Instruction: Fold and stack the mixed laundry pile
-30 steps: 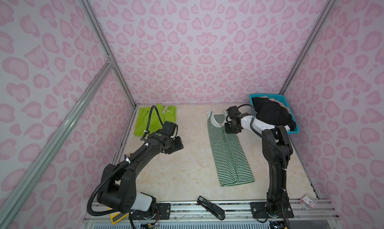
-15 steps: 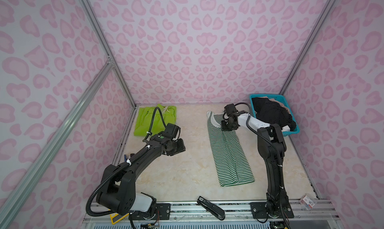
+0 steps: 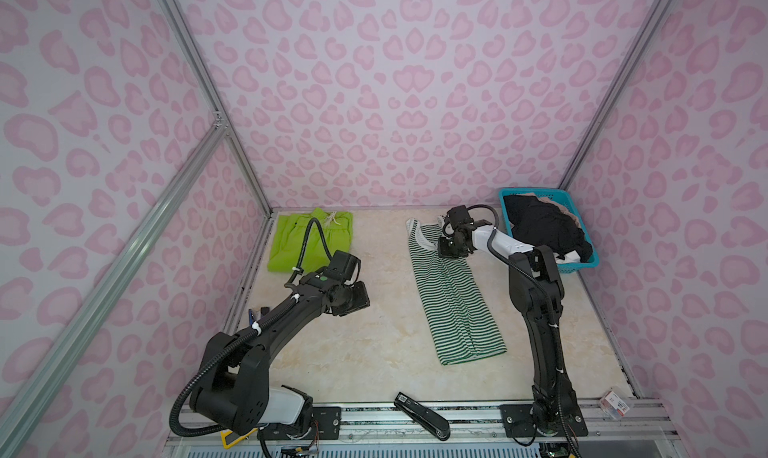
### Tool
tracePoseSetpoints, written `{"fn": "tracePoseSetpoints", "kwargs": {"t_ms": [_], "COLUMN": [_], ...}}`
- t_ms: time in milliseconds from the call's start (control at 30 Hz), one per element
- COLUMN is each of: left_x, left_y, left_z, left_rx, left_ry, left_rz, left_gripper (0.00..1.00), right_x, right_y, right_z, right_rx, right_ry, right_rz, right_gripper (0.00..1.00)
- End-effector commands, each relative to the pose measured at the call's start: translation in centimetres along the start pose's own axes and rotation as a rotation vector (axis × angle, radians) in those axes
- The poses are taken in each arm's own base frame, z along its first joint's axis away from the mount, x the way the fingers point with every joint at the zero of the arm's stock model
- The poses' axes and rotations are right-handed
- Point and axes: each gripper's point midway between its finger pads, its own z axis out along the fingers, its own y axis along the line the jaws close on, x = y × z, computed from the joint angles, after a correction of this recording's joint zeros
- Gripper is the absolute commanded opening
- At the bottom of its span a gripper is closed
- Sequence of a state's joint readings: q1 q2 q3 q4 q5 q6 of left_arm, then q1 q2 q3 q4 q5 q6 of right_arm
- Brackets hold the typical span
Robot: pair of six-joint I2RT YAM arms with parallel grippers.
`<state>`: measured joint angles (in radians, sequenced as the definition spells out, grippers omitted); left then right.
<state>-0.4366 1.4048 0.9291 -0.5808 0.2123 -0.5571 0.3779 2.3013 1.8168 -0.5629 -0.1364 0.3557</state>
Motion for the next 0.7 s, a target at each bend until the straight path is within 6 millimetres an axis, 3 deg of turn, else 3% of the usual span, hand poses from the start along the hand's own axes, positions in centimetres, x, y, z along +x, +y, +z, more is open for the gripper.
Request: {"fn": "tracePoseSetpoints", "kwargs": {"t_ms": [0,67,133,267,467,667], "left_x": [-0.1,0.5,1.3,4.7,11.4,15.3], "left_y": [-2.4,-4.4,-6.3,-10.4,-14.3,-15.2], "left_z": [-0.1,0.2,0.9,3.0,6.9,9.1], "left_rx": [0.053,0.084,0.123,0.181,0.159,0.146], "left_ry": [-0.007,0.005,0.024,0.089,0.194,0.264], "left_rz": [0.067,0.106,0.123,0.178,0.248,0.238], "left_gripper": [0.50,0.50,0.51,0.53,0.54,0.55], "right_x": [0.8,0.5,1.5,6.8,17.6,24.4], "right_y": [-1.1,-1.2,-1.9,-3.7,-7.0,-7.9], "right_z": [-2.7,-5.9,-8.5,-12.7,-14.9,-14.9], "right_rx": [0.062,0.077,0.085,0.120,0.201,0.184], "right_ry": [0.009,-0.032,-0.042,-0.011,0.123,0.189], "right_rz": [-0.050,-0.079,-0.074,-0.037,0.035,0.128], "right_gripper": [0.22,0.31,0.34,0.37,0.41,0.44]}}
